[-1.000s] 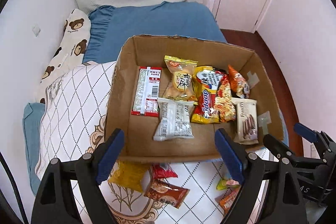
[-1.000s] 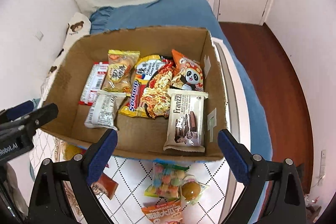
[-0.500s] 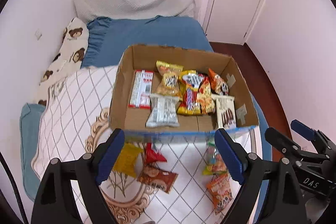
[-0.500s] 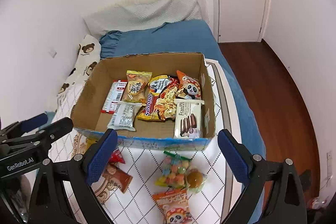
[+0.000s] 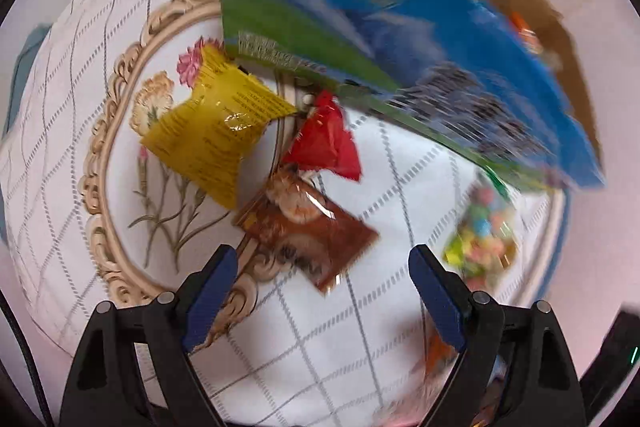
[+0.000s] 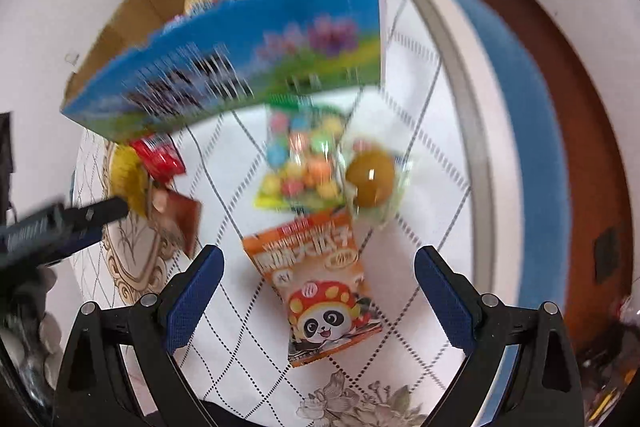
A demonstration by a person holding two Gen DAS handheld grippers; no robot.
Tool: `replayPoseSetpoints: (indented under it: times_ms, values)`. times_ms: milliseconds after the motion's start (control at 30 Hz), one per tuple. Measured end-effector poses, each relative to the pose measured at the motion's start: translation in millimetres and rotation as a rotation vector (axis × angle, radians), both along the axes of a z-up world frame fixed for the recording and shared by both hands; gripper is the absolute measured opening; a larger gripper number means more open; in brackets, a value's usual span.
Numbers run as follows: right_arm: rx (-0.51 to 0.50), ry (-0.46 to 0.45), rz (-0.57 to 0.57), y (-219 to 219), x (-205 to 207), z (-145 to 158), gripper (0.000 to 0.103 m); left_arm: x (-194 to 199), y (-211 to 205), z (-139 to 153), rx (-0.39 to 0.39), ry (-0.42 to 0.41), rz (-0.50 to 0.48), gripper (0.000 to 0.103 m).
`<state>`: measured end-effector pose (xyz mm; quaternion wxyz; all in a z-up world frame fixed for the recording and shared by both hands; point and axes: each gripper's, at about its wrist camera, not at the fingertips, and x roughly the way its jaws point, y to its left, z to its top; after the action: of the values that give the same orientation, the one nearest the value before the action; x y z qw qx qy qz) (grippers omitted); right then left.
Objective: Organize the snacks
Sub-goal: 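Grasp the brown biscuit packet with left tool while right tool grasps the orange panda seed bag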
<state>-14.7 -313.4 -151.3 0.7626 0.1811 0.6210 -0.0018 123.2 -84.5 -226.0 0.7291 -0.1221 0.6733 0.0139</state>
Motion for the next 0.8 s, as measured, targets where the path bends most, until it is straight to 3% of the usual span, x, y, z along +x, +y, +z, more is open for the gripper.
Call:
replayPoseSetpoints:
  times_ms: [200,367,500,667,800]
  values:
    - [-0.051,0.041,0.013,1.1,-8.6,-26.1,0.098,14.3,-13.2,-40.5,0.181,0.039,-0.019,0.087]
    - [-0.053,0.070,0.035,3.1,-20.5,-37.0,0.098,-23.5,6.1,-56.4,0.233,0.084,-0.102,0.088]
    - [-0.056,0.097,0.063,12.0,-21.3,-51.4,0.098,-46.0,28.9,-60.5,0.210,0.103,-0.087,0.088]
    - [-0.110,0.127,0.122,30.0,-9.4,-78.5,0.103,-48.3,36.8,-64.3,0.143,0.125,-0.066,0.087]
    - [-0.111,0.148,0.104,29.6,-4.8,-95.2,0.103,-51.0,38.6,-66.8,0.098,0.114,-0.060,0.087]
